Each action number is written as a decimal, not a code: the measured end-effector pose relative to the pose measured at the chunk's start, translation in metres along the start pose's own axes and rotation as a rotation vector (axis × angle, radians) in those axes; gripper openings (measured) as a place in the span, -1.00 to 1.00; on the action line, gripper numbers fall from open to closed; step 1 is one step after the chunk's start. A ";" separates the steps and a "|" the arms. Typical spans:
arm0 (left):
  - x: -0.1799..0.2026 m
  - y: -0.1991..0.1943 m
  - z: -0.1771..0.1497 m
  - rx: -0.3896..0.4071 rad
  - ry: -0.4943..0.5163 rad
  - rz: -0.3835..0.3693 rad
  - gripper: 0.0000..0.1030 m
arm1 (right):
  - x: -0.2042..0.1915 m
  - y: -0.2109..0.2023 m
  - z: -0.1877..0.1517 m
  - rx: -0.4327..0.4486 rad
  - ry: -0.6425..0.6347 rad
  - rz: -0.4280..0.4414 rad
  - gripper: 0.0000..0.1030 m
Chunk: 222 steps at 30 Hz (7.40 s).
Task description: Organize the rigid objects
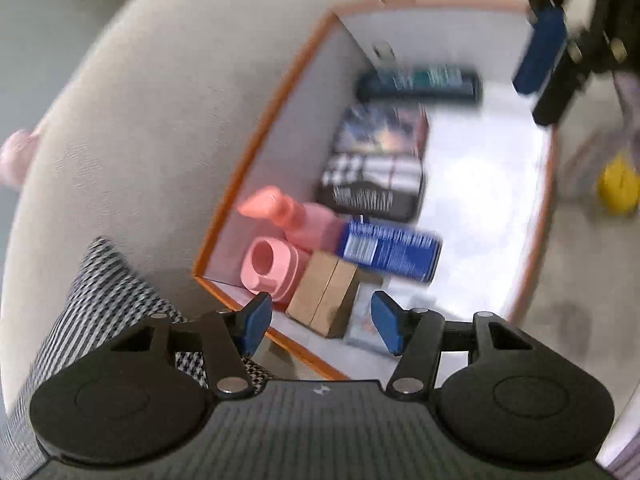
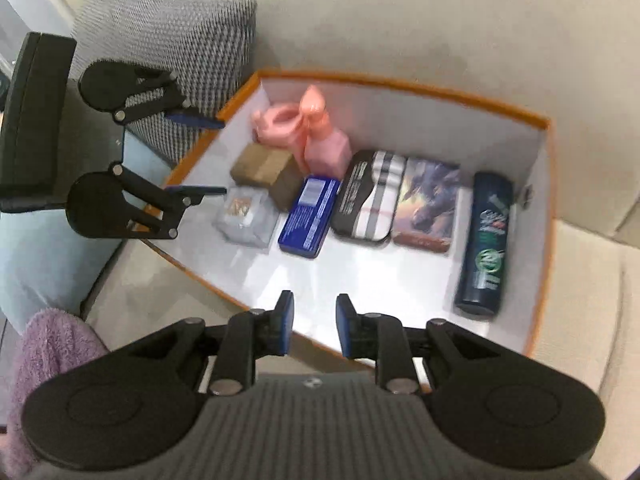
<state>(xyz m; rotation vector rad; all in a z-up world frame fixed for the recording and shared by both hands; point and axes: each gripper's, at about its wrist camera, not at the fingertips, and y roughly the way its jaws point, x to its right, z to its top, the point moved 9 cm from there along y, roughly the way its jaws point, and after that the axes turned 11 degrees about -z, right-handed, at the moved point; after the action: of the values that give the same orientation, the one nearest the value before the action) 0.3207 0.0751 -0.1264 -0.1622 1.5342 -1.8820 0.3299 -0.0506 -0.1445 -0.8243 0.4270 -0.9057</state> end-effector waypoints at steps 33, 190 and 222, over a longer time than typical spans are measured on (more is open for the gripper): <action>0.172 0.041 0.067 0.442 -0.574 -0.156 0.39 | 0.076 0.023 -0.167 0.017 0.364 -0.275 -0.44; 0.010 -0.036 0.031 0.424 -0.692 -0.396 -0.11 | 0.034 0.007 0.032 0.034 0.101 -0.120 -0.02; 0.069 -0.176 -0.017 0.715 -0.966 0.271 0.99 | -0.032 -0.170 -0.070 0.574 0.144 -0.337 0.94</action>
<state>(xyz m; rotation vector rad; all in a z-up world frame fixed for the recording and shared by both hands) 0.1841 0.0599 0.0054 -0.4257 0.2034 -1.6222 0.1787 -0.1147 -0.0565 -0.3042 0.1329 -1.3256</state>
